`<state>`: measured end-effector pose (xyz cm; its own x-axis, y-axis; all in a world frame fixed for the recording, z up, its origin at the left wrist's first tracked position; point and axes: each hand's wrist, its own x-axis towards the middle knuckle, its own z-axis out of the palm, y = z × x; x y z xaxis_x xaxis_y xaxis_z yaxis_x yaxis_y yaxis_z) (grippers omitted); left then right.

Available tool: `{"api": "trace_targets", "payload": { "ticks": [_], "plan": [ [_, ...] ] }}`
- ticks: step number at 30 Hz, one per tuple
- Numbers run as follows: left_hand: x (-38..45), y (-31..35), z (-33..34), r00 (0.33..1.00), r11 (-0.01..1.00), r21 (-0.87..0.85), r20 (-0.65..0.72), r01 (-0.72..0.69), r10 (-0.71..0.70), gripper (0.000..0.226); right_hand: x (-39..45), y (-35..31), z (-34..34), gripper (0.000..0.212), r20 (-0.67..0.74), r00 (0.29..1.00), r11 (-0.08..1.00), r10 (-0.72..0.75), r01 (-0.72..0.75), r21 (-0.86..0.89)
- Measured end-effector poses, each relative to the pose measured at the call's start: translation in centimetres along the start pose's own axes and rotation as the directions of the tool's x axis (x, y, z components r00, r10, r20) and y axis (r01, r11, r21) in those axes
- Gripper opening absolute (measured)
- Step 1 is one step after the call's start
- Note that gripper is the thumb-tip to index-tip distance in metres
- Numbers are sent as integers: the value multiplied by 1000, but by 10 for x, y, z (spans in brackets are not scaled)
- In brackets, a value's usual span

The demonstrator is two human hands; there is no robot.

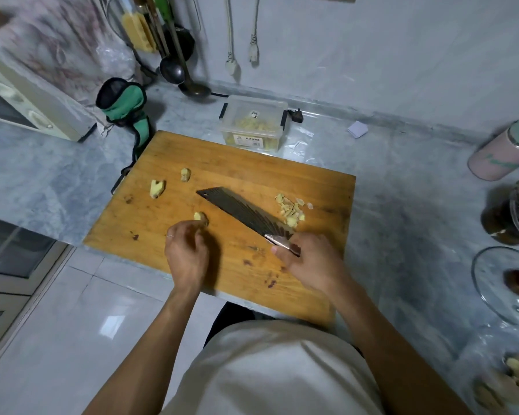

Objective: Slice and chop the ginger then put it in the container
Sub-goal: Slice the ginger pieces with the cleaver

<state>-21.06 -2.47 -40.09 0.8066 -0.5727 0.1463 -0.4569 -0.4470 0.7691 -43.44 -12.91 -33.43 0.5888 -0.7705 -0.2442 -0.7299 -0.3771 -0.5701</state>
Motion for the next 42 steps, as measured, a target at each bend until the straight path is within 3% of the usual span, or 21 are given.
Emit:
{"api": "trace_targets", "payload": {
  "ticks": [4, 12, 17, 22, 29, 42],
  "plan": [
    [13, 2, -2, 997, 999, -48, 82, 7, -3, 26, 18, -19, 4, 51, 73, 997, 977, 33, -48, 209],
    [31, -3, 10, 989, 988, -87, 91, 128, -120, 14, 49, -43, 7, 52, 189, 982, 984, -9, -25, 175],
    [12, 4, 17, 999, 992, -120, 12, 37, -36, 16, 57, -46, 9, 58, 279, 960, 991, 10, -45, 122],
    [9, 2, 23, 998, 995, -85, -39, -57, 54, 18, 67, -50, 6, 62, 468, 876, 951, 120, -237, 199],
    [13, 5, 23, 999, 999, -5, 24, -35, 35, 15, 56, -55, 9, 66, 375, 927, 964, 25, -122, 238],
    [11, -3, 27, 997, 997, 47, 37, -63, 62, 17, 39, -69, 4, 64, 365, 931, 990, -23, -29, 136]
  ]
}}
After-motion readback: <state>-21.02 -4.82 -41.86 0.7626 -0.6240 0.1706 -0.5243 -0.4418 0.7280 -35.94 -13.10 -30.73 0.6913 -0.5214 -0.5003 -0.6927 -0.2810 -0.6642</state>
